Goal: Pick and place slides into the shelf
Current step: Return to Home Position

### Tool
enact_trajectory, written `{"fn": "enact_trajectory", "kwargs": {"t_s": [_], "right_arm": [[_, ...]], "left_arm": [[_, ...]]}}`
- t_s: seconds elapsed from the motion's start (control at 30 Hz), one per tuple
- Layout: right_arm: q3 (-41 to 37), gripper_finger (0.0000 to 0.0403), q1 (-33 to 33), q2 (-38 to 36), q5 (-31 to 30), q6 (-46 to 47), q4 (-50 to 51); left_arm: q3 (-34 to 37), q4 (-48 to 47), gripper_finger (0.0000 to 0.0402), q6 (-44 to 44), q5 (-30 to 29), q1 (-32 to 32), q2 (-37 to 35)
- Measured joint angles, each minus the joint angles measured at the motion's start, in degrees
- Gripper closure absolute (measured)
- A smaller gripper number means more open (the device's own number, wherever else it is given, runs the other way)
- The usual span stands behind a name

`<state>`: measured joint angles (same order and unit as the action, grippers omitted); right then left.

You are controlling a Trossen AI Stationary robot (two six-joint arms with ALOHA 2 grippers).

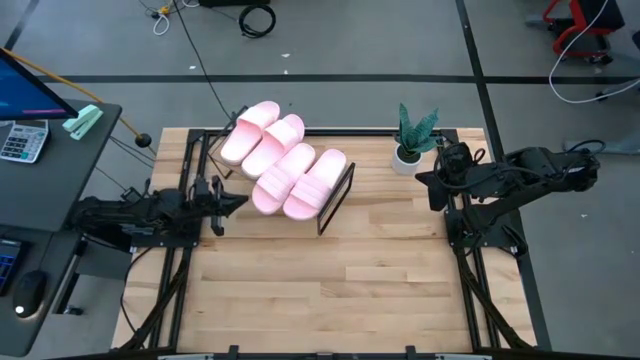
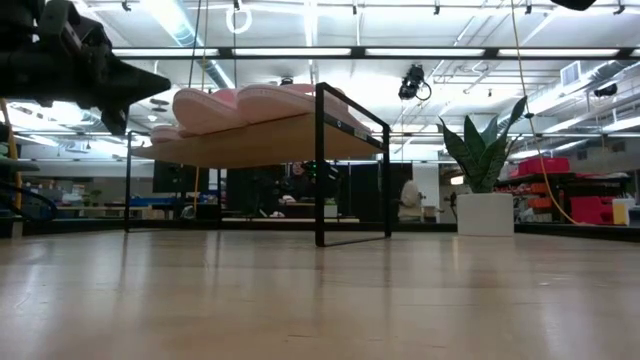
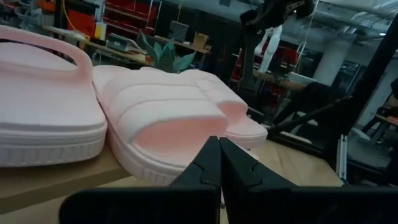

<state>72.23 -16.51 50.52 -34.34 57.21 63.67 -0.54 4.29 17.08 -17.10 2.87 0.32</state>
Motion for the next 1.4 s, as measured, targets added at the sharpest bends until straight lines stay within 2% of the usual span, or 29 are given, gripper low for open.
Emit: {"fn": "enact_trajectory", "kwargs": {"t_s": [0.33,0.63,0.83,1.0,1.1,1.2,1.4], "right_arm": [[0.0,0.0403,0.0,0.0,0.56,0.35,0.01],[0.0,0.0403,-0.32,-1.26,0.53,-0.72,2.47],[-1.34,0.0403,-3.44,-4.18,-2.57,-1.83,3.15],[-6.73,0.0403,-7.48,-8.51,-6.25,-0.62,1.86],[-12.28,0.0403,-9.77,-12.55,-7.51,-1.45,-3.31],[-19.3,0.0403,-10.78,-17.01,-7.02,-5.52,-13.19],[-33.61,0.0403,-8.0,-25.04,-3.06,-14.13,-32.97]], "left_arm": [[-0.02,-1.24,0.0398,-1.11,1.26,0.0,0.04],[0.0,-1.4,0.0391,1.83,1.37,0.0,0.04],[0.04,-1.22,0.0383,1.38,1.33,0.0,0.04],[0.07,-0.76,0.0377,1.38,1.33,0.0,0.04],[0.11,-0.4,0.0378,1.38,1.33,0.0,0.04],[0.11,-0.14,0.0383,1.4,1.33,0.0,0.04],[0.13,0.16,0.039,1.38,1.33,0.0,0.04]]}}
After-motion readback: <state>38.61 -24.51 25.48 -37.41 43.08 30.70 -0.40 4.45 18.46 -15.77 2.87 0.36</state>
